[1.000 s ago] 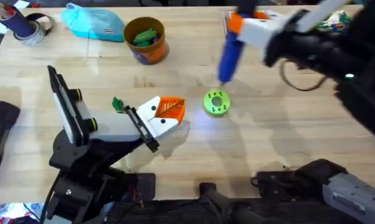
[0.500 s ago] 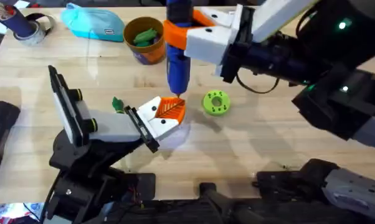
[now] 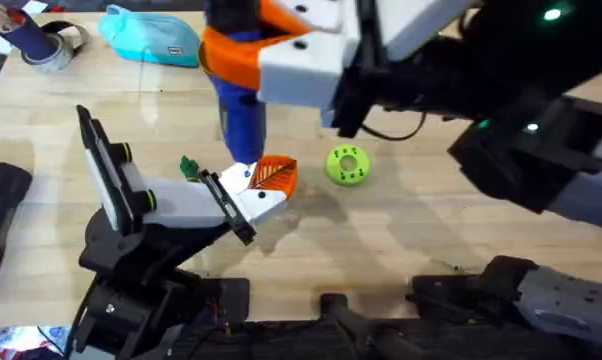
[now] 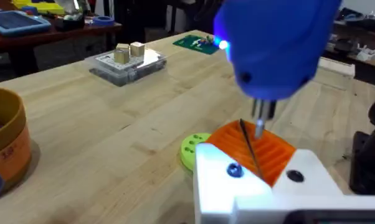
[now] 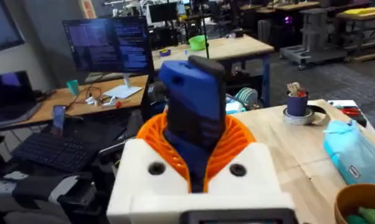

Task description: Pick up the gripper from the table and insert it into the empty holder that is missing its gripper. Then pick up a screw, insert it into the mounting hole, and use the screwdriver to tighten it. Finally, clean up the table by picking up the vegetable and placing it into the bucket.

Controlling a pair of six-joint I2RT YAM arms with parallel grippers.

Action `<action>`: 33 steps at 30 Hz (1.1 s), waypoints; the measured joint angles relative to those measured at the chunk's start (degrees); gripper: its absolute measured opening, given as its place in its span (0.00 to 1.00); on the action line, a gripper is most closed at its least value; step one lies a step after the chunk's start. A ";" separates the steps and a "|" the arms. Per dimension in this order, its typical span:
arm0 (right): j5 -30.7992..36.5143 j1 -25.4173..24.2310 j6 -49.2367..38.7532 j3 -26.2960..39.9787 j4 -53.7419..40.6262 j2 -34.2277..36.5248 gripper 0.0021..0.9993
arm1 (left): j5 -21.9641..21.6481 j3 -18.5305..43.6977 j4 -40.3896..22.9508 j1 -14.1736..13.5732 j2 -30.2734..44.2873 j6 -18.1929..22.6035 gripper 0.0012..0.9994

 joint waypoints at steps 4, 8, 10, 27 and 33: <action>0.07 1.42 -1.64 0.00 0.25 1.54 0.08 | 0.00 0.00 0.00 0.00 0.01 -0.01 0.01; 0.07 2.04 -3.61 0.00 0.35 1.77 0.08 | 0.00 0.00 0.00 0.00 0.00 -0.01 0.01; 0.08 2.09 -4.13 0.00 0.29 1.77 0.08 | 0.00 0.00 0.00 0.00 0.00 -0.01 0.01; 0.62 2.11 -6.05 0.00 -0.99 2.91 0.08 | 0.02 0.00 -0.01 0.00 0.00 -0.01 0.01; 0.67 2.11 -5.95 0.00 -1.01 2.91 0.08 | 0.02 0.00 0.00 0.00 0.00 -0.01 0.01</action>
